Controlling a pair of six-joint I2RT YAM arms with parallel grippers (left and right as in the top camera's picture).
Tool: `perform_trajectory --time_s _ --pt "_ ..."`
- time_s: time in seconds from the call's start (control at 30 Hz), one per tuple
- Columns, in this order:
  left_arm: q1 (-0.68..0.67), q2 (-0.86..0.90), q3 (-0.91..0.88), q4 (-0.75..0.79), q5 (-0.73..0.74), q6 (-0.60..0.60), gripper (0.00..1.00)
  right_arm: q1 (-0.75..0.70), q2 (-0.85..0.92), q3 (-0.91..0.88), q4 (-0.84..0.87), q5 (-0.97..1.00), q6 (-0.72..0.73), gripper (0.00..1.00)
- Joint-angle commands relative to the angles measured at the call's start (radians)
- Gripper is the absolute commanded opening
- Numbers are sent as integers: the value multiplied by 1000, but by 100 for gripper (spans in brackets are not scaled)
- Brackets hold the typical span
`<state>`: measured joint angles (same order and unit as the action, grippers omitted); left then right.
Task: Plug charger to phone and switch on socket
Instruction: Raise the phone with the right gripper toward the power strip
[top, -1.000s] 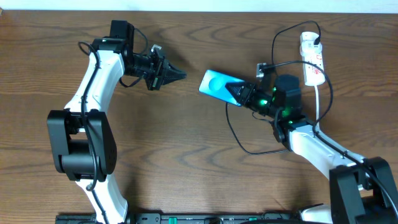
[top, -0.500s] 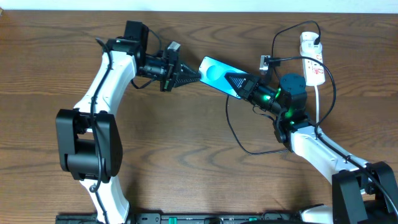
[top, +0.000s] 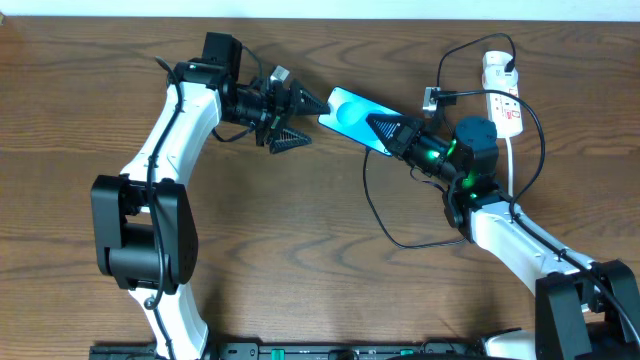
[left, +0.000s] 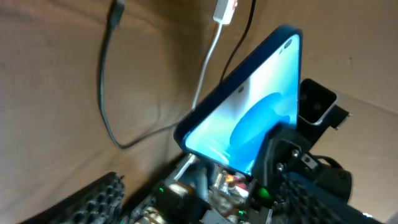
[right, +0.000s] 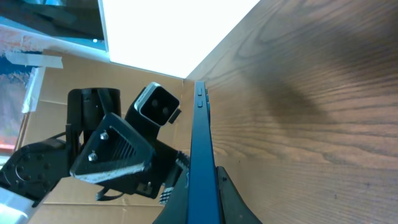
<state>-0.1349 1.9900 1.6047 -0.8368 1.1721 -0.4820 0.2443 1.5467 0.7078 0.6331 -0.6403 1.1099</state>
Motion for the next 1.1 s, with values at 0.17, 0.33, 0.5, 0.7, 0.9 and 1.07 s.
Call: perform_trajectory --time_s 0.17,0.33,0.5,0.7,0.9,1.07 --pt "-2 -18 6 145 96 41 86 -9 -26 74 14 -1 19 1" --pt "2 -64 6 248 118 14 87 -9 -26 126 14 2 44 1" --pt "16 -154 6 305 43 -57 87 -9 -26 175 14 2 58 1" --pt "25 -215 6 304 5 -146 88 -9 -26 230 14 2 64 1" --pt "25 -206 -10 304 9 -160 91 -39 -26 261 15 -6 69 1" --pt "24 -206 -32 311 9 -159 92 -85 -26 262 15 -43 90 1"
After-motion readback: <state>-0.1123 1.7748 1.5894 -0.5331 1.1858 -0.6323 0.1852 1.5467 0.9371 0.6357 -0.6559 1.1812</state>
